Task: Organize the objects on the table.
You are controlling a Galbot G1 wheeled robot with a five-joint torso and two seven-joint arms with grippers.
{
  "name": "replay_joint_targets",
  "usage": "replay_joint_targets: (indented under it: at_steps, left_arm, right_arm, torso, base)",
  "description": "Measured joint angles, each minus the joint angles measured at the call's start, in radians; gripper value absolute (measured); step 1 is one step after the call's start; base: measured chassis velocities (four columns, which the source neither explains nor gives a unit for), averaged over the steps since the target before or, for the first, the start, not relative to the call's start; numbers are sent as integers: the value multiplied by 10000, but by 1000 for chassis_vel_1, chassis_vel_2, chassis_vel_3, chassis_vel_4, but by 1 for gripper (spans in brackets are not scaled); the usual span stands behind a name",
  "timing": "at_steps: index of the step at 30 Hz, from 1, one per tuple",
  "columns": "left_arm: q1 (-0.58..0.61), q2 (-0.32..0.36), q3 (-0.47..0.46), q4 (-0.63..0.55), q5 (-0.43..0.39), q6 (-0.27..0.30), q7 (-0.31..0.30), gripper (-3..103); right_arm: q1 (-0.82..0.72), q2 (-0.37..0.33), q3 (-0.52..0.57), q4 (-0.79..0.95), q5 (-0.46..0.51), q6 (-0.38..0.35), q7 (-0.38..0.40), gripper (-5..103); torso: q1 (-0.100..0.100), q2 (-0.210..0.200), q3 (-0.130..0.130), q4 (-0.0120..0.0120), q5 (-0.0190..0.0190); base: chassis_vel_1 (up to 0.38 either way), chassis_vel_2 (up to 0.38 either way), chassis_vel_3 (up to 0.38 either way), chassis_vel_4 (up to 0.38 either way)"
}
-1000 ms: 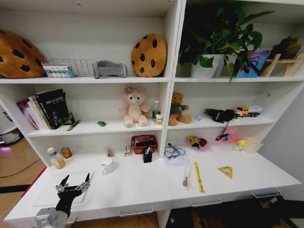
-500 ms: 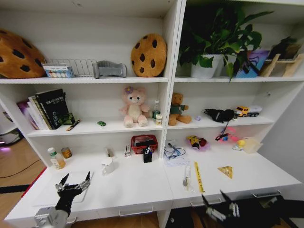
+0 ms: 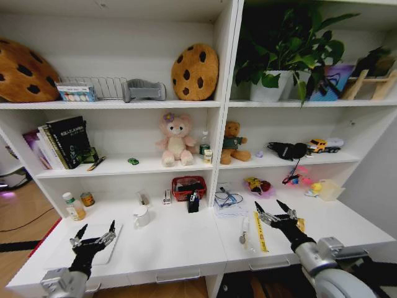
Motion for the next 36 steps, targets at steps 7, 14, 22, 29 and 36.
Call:
replay_joint_targets:
  at_steps: [7,14,22,29,36]
  left_arm:
    - [-21,-14,18,0,-20,35,-6,99]
    - [-14,-14,23,7,-19,42,-7,99]
    - [38,-91,56,-50,28,89,-9,99]
    - [137,-188,102,-79,152,89,10,99]
    - [254,-253,121,-142,254,82,44,99]
  right_arm:
    - [-206,707,-406,-674,-1390,800,-934,100]
    - [-8,711,-413,-668,-1221,752,-1005,100]
    - [41,1042,-532,-704,-1332,697,-1019,100]
    - [41,1048,-535,-710,-1335,696,-1011,100]
    - [40,1047,-535,-710,-1336,697,-1006,100]
  torso:
    - [0,0,-1,-2,2]
    - [0,0,-1,4,-1]
    - [0,0,-2,2,0]
    - [0,1,-1,2,0]
    - [0,1,-1,1,0]
  base:
    - [0,0,0,0]
    - [0,0,0,0]
    - [0,0,0,0]
    - [0,0,0,0]
    - [0,0,0,0]
